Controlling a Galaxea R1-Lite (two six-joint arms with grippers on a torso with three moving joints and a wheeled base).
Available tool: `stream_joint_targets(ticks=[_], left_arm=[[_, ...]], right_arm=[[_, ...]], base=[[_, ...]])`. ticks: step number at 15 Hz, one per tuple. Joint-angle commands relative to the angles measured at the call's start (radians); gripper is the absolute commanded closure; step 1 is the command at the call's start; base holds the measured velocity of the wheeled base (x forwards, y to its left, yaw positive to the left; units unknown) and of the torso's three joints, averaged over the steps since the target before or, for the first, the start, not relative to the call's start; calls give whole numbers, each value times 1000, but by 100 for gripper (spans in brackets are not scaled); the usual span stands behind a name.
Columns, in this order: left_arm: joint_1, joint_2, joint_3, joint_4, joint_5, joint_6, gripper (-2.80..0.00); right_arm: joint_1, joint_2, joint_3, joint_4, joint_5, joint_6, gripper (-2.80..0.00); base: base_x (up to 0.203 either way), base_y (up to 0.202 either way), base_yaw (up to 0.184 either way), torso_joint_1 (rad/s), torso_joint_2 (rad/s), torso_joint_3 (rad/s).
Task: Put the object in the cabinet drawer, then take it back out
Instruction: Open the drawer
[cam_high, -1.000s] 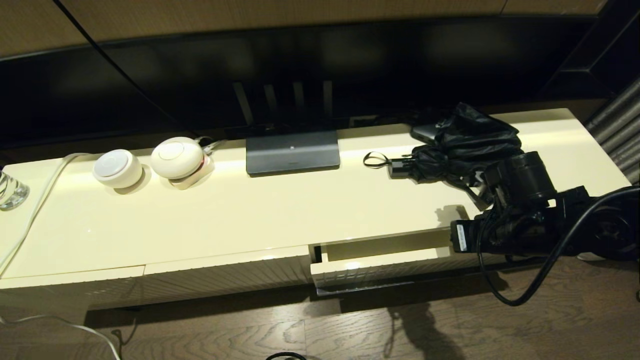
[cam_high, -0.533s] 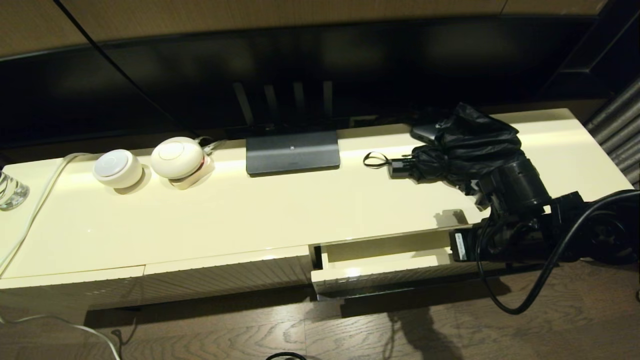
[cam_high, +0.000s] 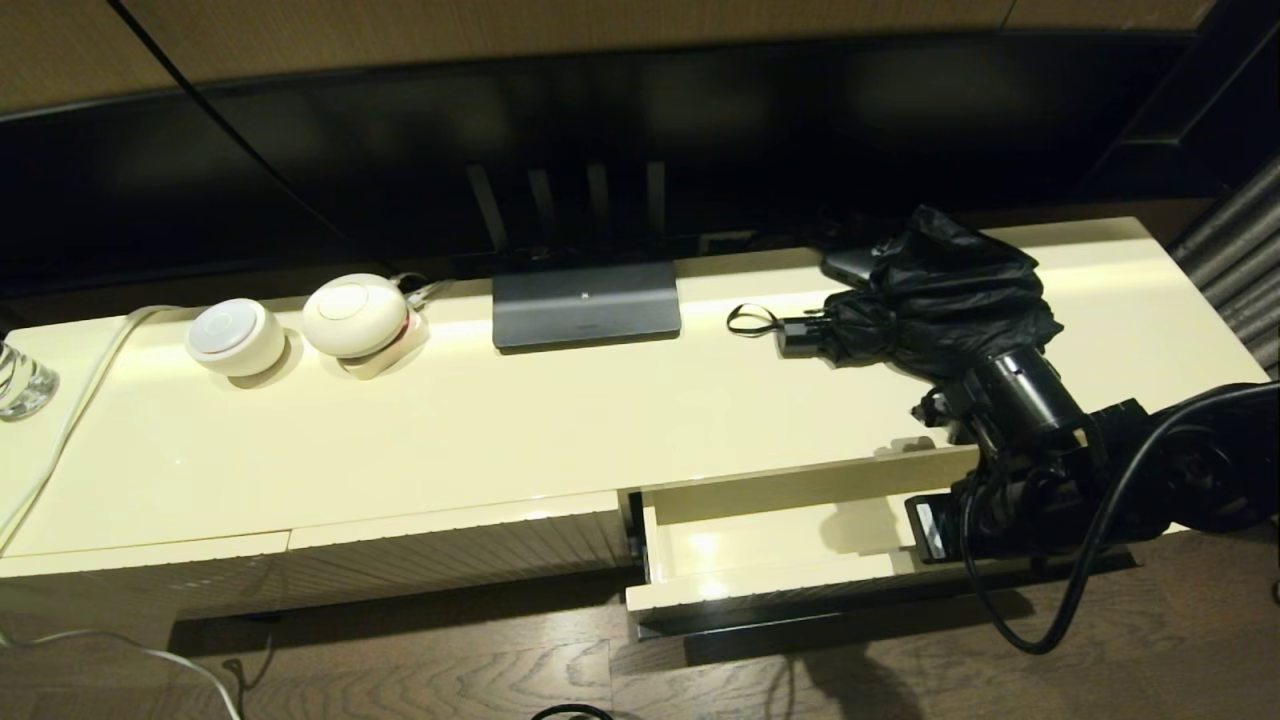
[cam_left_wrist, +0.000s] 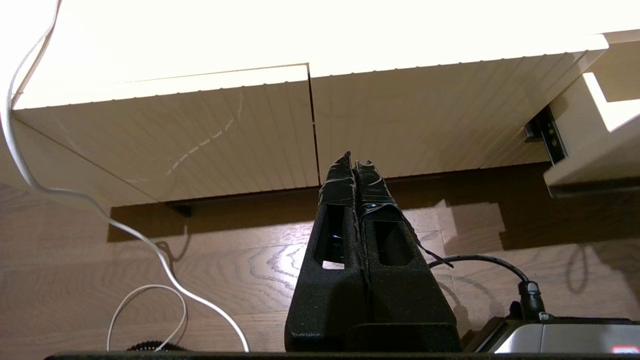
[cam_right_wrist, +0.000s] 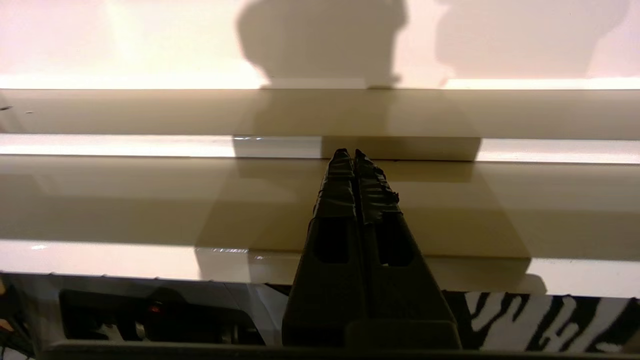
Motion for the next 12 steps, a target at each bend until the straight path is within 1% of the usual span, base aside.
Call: stream_joint_targets(ticks=[1, 3, 5, 8, 12], left_arm=[[0, 1, 3, 0, 0, 0, 0], [0, 1, 3, 0, 0, 0, 0], [0, 0, 3, 0, 0, 0, 0], [0, 1, 3, 1, 0, 0, 0], [0, 1, 3, 0, 0, 0, 0]], right_arm=[[12, 8, 5, 12, -5, 0, 0], [21, 11, 7, 37, -6, 2, 0], [37, 14, 3, 105, -12, 4, 0], [50, 13, 12, 116, -14, 8, 0], [58, 7, 56, 135, -17, 9, 0]], base=[[0, 0, 0, 0, 0, 0], [0, 0, 0, 0, 0, 0], [0, 0, 0, 0, 0, 0], [0, 0, 0, 0, 0, 0], [0, 0, 0, 0, 0, 0]])
